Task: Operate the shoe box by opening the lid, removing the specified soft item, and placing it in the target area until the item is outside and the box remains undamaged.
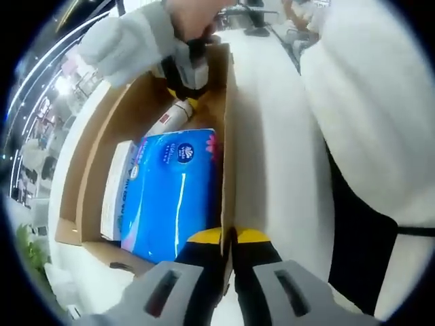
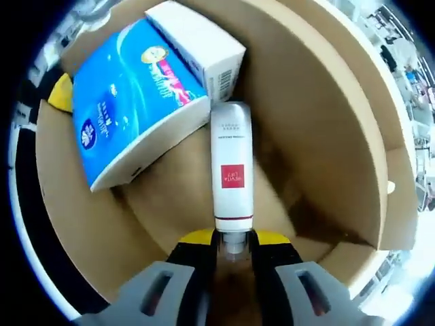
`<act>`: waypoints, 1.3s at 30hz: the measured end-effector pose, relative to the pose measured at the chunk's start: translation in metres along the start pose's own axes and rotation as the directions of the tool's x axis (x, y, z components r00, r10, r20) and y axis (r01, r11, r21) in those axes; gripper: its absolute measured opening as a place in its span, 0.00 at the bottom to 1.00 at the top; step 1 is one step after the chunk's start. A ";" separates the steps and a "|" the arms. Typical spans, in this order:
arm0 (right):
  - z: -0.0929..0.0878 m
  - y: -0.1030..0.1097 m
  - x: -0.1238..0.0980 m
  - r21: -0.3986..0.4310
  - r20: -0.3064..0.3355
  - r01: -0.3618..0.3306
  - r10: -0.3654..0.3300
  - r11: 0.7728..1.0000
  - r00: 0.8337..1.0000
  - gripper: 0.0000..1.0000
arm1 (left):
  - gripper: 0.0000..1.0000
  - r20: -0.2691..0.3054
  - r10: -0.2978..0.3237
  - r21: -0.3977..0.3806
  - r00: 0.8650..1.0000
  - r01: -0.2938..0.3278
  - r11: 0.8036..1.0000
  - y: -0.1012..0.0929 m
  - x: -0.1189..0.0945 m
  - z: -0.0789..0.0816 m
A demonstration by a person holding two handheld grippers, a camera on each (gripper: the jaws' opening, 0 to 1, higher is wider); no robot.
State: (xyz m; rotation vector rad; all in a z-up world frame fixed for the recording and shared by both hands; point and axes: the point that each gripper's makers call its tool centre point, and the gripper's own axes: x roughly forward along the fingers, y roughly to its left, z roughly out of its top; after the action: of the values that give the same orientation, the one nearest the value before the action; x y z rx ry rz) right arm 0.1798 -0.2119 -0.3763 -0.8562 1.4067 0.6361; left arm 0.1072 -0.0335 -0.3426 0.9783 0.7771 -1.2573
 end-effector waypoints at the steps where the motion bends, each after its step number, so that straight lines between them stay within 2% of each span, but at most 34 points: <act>1: 0.001 0.000 0.000 -0.016 -0.022 0.002 -0.002 1.000 1.000 0.19 | 0.03 0.000 -0.005 -0.003 1.000 0.005 1.000 0.001 0.000 0.001; 5: 0.000 -0.001 0.001 -0.029 -0.048 -0.006 0.004 1.000 0.999 0.19 | 0.03 -0.012 -0.033 -0.030 0.999 0.033 0.999 0.002 0.000 0.001; 10: -0.001 -0.001 0.000 -0.027 -0.063 -0.018 0.016 0.999 0.998 0.19 | 0.03 -0.006 -0.026 -0.011 1.000 0.026 1.000 0.000 0.000 0.000; 19: -0.004 -0.002 0.000 0.063 -0.020 -0.067 0.068 0.996 0.997 0.19 | 0.02 -0.014 -0.054 -0.024 0.998 0.054 0.998 0.000 0.000 0.000; 25: -0.004 -0.002 0.001 0.057 0.008 -0.093 0.093 0.994 0.996 0.19 | 0.02 -0.015 -0.057 -0.024 0.998 0.057 0.998 0.000 0.000 0.001; 34: -0.002 -0.002 0.000 0.061 0.041 -0.077 0.075 0.995 0.996 0.18 | 0.02 -0.014 -0.050 -0.017 0.999 0.050 0.999 0.001 0.000 0.001; 39: -0.002 -0.001 -0.001 0.068 0.059 -0.033 0.029 0.997 0.998 0.18 | 0.02 -0.019 -0.061 -0.021 0.998 0.060 0.998 0.001 0.000 0.000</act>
State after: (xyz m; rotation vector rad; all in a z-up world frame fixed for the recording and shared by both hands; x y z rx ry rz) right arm 0.1795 -0.2139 -0.3755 -0.7566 1.3844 0.6277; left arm 0.1081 -0.0338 -0.3421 0.9580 0.8385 -1.2915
